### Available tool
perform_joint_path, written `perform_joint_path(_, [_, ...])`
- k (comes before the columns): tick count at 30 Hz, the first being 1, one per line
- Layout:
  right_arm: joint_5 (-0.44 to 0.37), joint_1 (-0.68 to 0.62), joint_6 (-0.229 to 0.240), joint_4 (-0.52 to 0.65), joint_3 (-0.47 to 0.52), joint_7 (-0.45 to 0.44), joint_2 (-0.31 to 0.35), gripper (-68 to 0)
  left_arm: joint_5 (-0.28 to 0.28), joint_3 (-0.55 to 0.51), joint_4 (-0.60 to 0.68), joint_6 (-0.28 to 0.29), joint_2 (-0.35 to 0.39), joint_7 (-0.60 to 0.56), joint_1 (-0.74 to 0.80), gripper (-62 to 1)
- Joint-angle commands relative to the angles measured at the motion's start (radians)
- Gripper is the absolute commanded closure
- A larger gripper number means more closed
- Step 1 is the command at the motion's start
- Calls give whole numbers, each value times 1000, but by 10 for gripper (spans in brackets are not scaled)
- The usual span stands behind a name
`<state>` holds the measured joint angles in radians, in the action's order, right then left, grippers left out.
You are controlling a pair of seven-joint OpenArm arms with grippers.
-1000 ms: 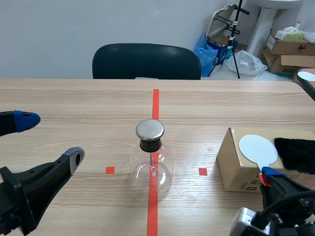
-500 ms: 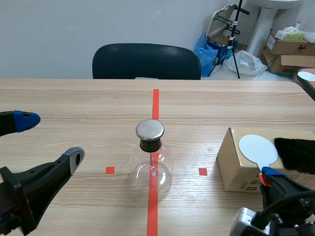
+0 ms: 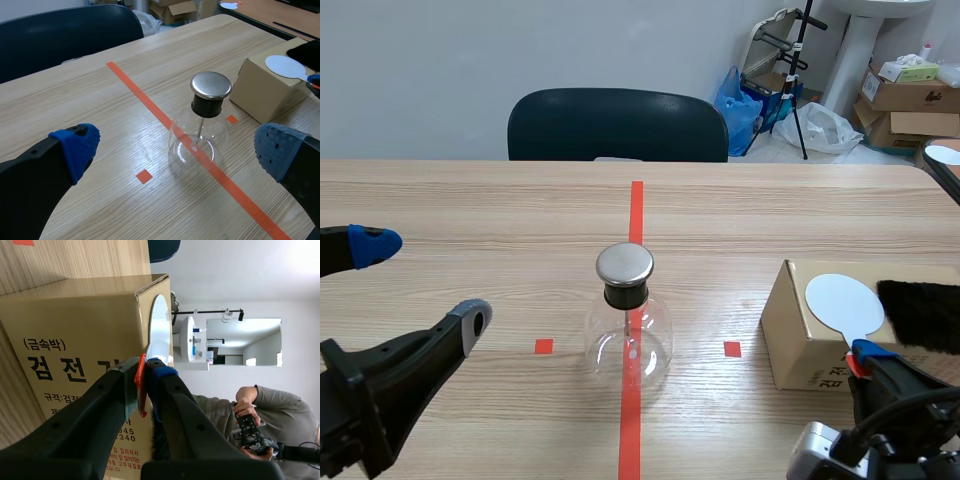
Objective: Do the electroscope experiment
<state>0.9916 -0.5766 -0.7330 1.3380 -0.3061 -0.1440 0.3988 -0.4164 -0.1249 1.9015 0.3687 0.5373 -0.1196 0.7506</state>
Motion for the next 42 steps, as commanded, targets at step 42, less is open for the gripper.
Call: perform_joint_path(42, [246,145,-50,209,-310,444,112,-9,-10,15,12,2,145,24,-35,-623])
